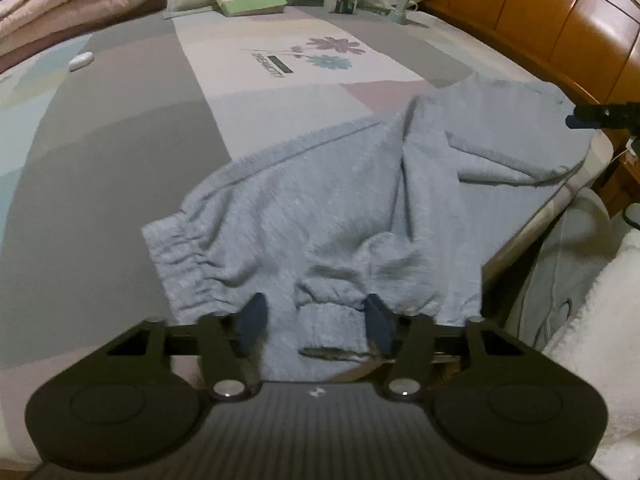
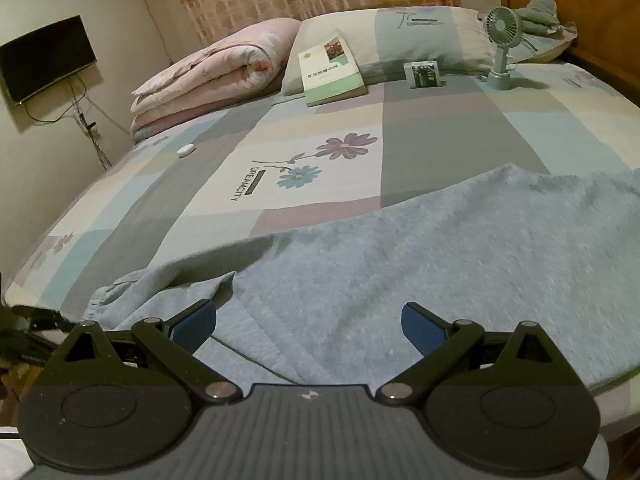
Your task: Fold clothes
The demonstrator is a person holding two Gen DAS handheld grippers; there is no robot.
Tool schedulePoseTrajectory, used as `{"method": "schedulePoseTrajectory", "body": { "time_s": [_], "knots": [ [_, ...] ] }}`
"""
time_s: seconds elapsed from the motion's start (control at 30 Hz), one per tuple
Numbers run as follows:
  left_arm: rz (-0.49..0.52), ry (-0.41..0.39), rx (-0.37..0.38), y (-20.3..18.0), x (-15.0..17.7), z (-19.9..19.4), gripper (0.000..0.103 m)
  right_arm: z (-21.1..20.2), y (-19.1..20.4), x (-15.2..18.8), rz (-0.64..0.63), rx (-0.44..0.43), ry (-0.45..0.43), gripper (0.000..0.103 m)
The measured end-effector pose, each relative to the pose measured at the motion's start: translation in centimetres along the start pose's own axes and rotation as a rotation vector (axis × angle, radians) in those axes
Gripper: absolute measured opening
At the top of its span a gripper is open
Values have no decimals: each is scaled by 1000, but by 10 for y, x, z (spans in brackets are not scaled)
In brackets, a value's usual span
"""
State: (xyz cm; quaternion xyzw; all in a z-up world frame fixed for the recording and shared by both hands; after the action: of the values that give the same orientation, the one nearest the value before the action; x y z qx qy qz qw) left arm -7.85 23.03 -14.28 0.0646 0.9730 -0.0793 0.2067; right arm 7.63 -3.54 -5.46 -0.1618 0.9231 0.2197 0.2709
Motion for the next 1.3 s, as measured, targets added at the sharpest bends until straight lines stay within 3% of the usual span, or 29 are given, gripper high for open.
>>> {"method": "schedulePoseTrajectory", "body": {
  "time_s": [0.03,0.1,0.3,0.47,0.57,0.67,0.77,0.87,0.9,1.0,1.07,1.17,1.3],
  "knots": [
    [16,-5,5,-3,-1,-2,28,1,0,0,3,1,2,101],
    [63,-20,4,-8,-4,-11,12,2,1,0,-1,1,6,101],
    [41,-87,-59,25,-32,-44,12,1,1,-1,-8,0,4,101],
    [19,-25,-96,51,-50,-30,14,1,-1,1,-2,4,6,101],
    [-18,19,-139,64,-54,-14,23,1,-2,1,-1,7,11,101],
    [-58,8,-195,75,-58,-13,28,3,-4,1,1,10,19,101],
    [-23,-29,-253,67,-61,-27,28,7,-5,2,0,7,31,101],
    [105,-60,-301,40,-61,-43,43,13,-2,1,-21,3,55,101],
    [161,-68,-296,26,-59,-47,49,15,1,0,-36,0,64,101],
    [361,-47,-257,-20,-47,-46,57,25,16,-3,-109,-1,111,101],
    [475,9,-250,-42,-34,-35,57,36,26,-5,-150,-7,169,101],
    [598,97,-313,-55,-16,-12,58,51,41,-7,-182,-14,263,101],
    [633,152,-348,-52,-11,4,43,60,67,-12,-239,-23,310,101]
  ]
}}
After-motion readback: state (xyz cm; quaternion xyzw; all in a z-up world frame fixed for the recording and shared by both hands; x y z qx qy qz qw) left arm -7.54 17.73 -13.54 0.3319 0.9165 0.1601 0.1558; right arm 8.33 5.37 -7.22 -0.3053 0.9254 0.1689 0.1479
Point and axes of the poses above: each gripper's, at about its wrist camera, not at the fingertips, and z roughly the way its jaws point, y to its left, x to its underside, the point moved 8 cm from there along z, roughly the way its jaws point, and after that the axes turned 12 degrees about y, right-handed, at the moved point
